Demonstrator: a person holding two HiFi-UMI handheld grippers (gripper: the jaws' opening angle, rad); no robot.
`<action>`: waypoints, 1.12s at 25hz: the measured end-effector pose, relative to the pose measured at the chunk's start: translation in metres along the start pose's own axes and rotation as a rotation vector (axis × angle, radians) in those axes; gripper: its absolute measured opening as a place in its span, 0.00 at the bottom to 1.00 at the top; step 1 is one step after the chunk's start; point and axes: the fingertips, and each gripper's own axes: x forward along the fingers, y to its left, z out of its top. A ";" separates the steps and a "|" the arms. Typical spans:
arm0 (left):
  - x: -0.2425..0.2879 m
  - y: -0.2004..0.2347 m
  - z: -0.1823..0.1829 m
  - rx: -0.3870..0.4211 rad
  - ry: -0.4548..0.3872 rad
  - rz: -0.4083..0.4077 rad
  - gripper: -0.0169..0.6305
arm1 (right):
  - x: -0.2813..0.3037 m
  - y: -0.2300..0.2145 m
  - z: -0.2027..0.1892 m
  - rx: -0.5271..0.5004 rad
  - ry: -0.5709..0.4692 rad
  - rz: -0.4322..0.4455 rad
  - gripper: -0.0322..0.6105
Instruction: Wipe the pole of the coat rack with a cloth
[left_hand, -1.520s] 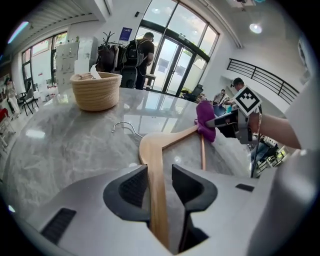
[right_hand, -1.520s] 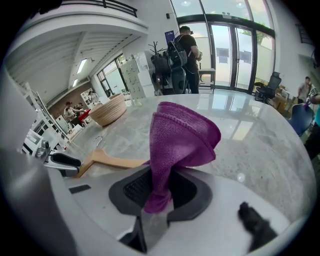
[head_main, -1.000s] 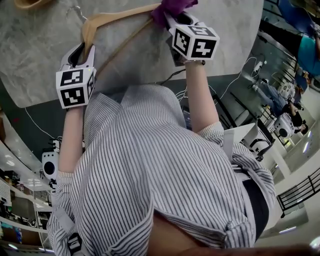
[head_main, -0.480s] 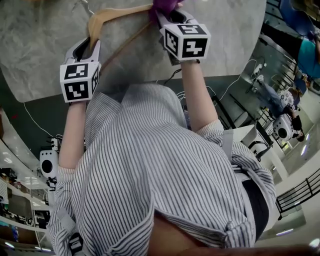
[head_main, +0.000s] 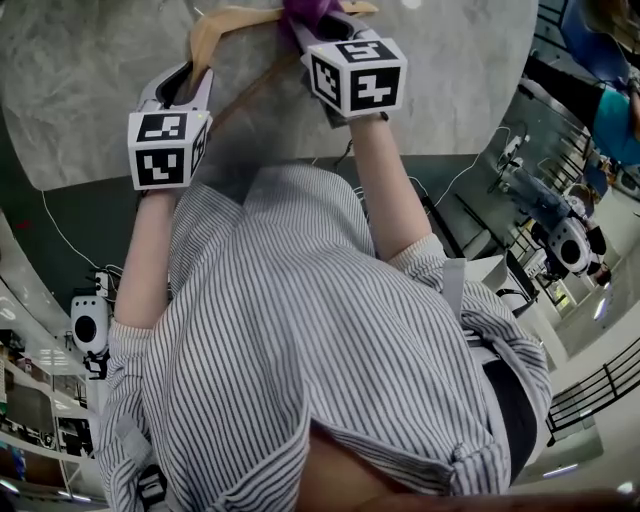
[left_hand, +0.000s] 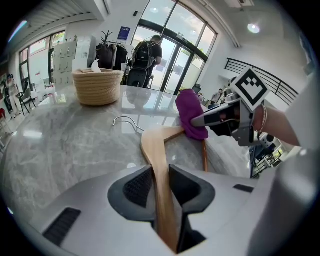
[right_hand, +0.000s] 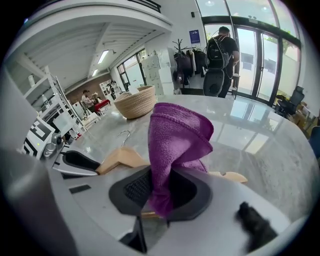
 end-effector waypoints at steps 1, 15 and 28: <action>0.000 0.000 0.000 0.000 -0.002 -0.002 0.20 | 0.001 0.003 0.001 -0.001 0.000 0.005 0.18; -0.001 0.000 -0.007 -0.017 -0.030 -0.036 0.20 | 0.015 0.045 0.000 0.004 -0.008 0.084 0.18; -0.006 0.004 -0.013 -0.010 -0.039 -0.056 0.20 | 0.026 0.082 0.004 0.000 -0.003 0.150 0.18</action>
